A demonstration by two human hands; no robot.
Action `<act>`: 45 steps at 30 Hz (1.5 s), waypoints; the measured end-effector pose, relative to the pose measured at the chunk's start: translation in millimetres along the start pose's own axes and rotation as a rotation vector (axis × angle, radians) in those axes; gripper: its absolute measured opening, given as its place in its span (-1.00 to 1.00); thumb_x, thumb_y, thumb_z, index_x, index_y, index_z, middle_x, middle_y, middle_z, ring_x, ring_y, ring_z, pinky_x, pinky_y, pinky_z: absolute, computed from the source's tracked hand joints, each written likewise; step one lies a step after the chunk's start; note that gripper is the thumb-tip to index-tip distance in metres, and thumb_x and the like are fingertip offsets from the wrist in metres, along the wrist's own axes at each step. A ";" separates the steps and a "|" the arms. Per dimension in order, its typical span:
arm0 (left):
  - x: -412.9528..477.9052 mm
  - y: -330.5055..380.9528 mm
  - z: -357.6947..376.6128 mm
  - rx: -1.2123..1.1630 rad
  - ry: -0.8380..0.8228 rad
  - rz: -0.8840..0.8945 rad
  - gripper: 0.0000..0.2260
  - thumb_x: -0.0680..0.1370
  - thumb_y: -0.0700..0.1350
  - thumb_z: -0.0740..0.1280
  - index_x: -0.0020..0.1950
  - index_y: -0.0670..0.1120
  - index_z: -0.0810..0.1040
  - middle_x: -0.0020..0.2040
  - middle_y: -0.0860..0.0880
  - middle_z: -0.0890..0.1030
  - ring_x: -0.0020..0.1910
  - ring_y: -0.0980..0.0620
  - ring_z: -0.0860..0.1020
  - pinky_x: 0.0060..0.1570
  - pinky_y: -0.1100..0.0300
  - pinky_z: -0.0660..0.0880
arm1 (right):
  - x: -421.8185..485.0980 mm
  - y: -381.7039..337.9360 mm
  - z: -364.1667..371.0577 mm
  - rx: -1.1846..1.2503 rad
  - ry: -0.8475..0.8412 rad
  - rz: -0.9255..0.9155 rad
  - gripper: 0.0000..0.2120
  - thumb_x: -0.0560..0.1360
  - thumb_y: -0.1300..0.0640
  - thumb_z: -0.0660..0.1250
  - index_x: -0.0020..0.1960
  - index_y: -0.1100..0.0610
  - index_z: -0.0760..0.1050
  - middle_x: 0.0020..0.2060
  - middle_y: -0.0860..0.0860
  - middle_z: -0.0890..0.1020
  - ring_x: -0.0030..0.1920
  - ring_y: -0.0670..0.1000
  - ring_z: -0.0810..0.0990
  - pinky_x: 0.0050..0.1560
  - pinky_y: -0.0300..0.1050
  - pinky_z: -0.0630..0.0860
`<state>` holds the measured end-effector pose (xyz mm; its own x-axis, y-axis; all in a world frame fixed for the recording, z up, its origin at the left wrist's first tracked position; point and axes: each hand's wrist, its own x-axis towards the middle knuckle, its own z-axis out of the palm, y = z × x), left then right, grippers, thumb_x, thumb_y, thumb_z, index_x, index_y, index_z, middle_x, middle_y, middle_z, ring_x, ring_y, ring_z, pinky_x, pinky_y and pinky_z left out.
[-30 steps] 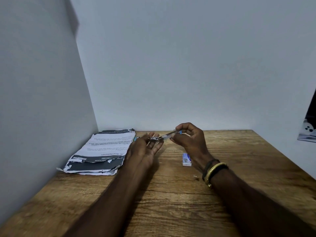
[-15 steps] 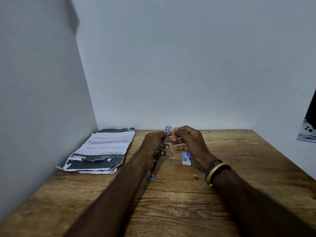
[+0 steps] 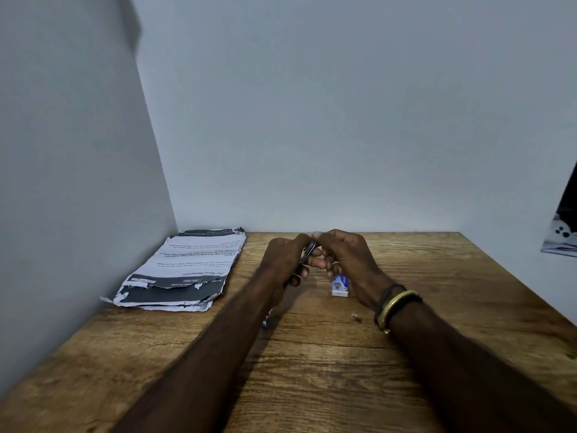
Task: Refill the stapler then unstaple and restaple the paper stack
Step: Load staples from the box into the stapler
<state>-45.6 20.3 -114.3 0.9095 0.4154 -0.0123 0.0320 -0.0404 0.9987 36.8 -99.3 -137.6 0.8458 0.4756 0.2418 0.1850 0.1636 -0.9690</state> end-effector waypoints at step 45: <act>1.6 -14.7 -12.7 0.614 0.084 0.408 -0.75 0.38 -0.28 0.53 -0.12 -0.02 0.54 -0.08 0.02 0.67 -0.22 0.06 0.67 -0.34 0.28 0.47 | -2.7 4.0 -10.4 -0.685 0.303 -0.246 -0.94 0.46 0.10 0.46 -0.14 -0.05 0.67 -0.10 -0.07 0.68 -0.03 -0.02 0.64 -0.04 -0.05 0.56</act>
<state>-49.9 33.1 -128.4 0.8646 0.3262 0.3821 -0.0533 -0.6967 0.7154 40.5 -108.9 -142.6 0.8218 0.2225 0.5245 0.5684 -0.3824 -0.7285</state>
